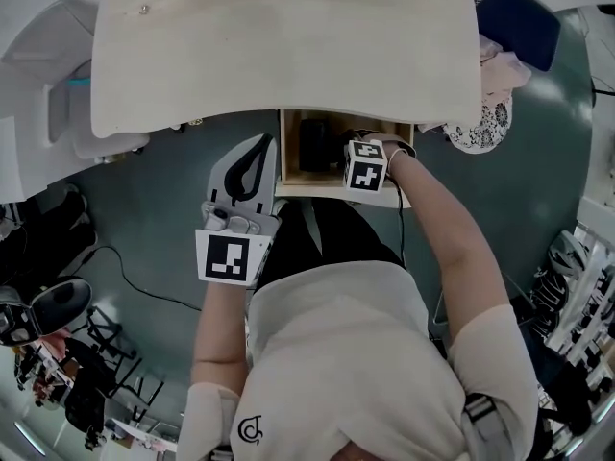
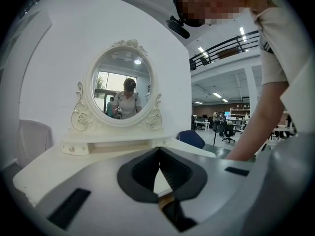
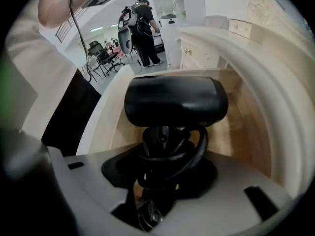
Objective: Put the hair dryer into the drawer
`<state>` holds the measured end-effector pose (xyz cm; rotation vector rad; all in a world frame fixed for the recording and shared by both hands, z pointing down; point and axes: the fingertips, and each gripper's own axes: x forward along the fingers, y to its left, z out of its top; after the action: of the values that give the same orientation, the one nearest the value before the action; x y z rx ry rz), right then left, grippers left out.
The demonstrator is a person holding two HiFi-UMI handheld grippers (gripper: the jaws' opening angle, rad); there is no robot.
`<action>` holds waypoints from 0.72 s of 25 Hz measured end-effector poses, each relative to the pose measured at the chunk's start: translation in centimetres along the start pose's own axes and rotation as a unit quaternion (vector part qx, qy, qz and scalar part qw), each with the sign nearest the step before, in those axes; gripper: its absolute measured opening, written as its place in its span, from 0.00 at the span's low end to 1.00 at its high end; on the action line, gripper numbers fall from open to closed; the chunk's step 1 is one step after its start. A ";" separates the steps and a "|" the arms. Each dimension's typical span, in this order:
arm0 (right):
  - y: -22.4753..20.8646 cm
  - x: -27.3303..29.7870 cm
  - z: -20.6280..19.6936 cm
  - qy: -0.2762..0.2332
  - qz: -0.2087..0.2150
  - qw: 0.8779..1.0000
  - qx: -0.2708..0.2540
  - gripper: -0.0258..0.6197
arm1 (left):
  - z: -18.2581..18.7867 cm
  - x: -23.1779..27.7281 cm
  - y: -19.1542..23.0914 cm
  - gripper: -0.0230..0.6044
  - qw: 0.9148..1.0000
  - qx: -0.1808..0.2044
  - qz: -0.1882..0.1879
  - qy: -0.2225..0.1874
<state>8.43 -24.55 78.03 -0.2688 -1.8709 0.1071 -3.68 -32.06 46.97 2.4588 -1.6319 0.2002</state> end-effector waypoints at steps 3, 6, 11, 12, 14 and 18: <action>0.4 1.2 -0.3 0.015 0.017 1.000 0.004 0.33 | -0.5 -0.3 -0.1 0.06 1.000 0.003 0.001 0.010; 0.5 2.3 -0.5 0.025 0.030 0.999 0.014 0.33 | -1.1 -0.8 -0.1 0.06 1.000 0.008 0.007 0.020; 0.1 3.1 -1.0 0.034 0.025 0.999 0.006 0.34 | -1.2 -1.5 0.3 0.06 1.000 -0.004 0.020 0.024; 0.1 3.3 -1.0 0.033 0.025 0.999 0.008 0.34 | -1.2 -1.5 0.4 0.06 0.999 -0.001 0.021 0.024; 0.1 3.2 -0.9 0.025 0.033 0.999 0.022 0.35 | -1.3 -1.6 0.4 0.06 0.999 0.000 0.023 0.024; 0.4 2.8 -0.5 0.010 0.066 0.995 0.068 0.38 | -1.5 -1.8 0.0 0.06 0.999 -0.008 0.018 0.026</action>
<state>8.12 -23.51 80.68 -0.2982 -1.8166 0.3193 -4.39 -30.16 48.02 2.3934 -1.6495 0.2537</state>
